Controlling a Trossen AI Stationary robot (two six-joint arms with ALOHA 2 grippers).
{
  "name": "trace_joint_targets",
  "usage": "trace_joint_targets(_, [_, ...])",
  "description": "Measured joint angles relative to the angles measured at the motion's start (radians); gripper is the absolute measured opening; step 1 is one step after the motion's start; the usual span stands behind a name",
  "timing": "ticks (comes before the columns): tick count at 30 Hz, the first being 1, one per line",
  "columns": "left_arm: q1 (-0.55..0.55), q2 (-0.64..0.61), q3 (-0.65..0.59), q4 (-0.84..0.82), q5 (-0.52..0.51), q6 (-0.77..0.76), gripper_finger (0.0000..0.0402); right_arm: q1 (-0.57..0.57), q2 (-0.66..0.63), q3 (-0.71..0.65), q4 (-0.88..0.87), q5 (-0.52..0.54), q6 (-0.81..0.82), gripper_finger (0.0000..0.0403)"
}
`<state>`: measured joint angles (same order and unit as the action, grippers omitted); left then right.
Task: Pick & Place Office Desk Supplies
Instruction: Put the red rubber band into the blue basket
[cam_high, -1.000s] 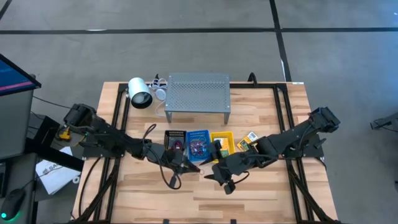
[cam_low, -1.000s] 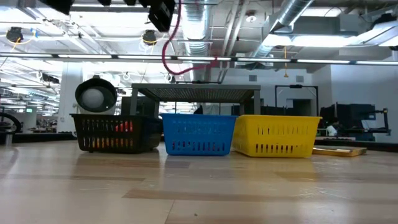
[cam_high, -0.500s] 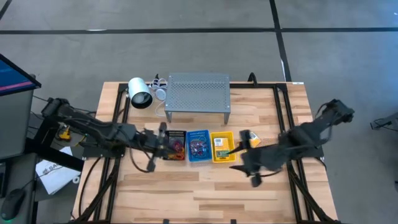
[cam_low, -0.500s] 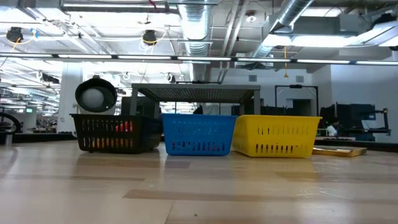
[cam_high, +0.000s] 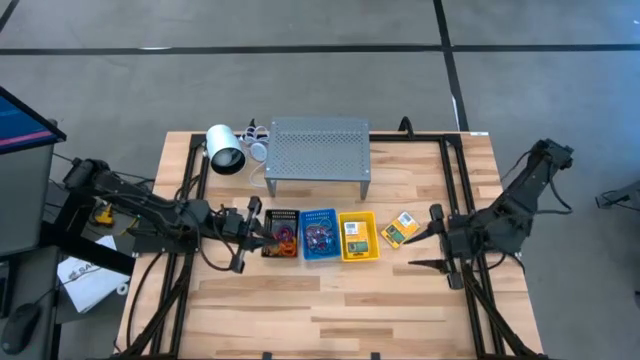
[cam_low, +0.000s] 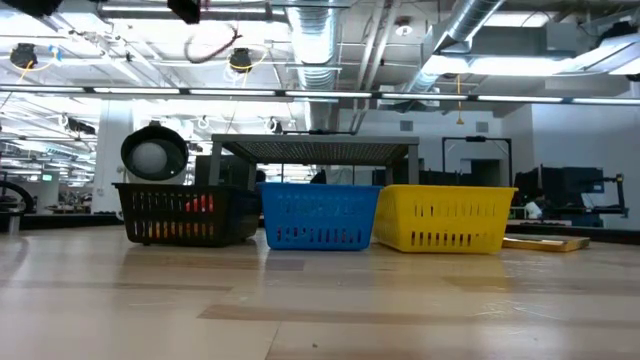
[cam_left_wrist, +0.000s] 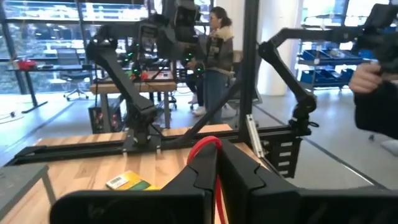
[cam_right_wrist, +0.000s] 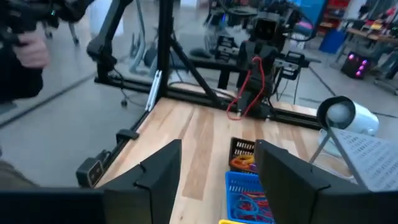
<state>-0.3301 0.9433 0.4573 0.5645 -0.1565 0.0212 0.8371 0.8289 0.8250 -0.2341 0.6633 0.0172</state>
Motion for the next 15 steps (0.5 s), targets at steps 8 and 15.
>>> trace_joint_targets(8, [0.055, 0.134, -0.013, 0.135, 0.063, -0.036, 0.0003, 0.007, -0.21, -0.392, 0.44, -0.011, -0.133, 0.0195])
trace_joint_targets(15, [0.111, 0.251, -0.013, 0.291, 0.157, -0.06, 0.0003, -0.051, -0.362, -0.567, 0.66, -0.319, -0.167, 0.0193])
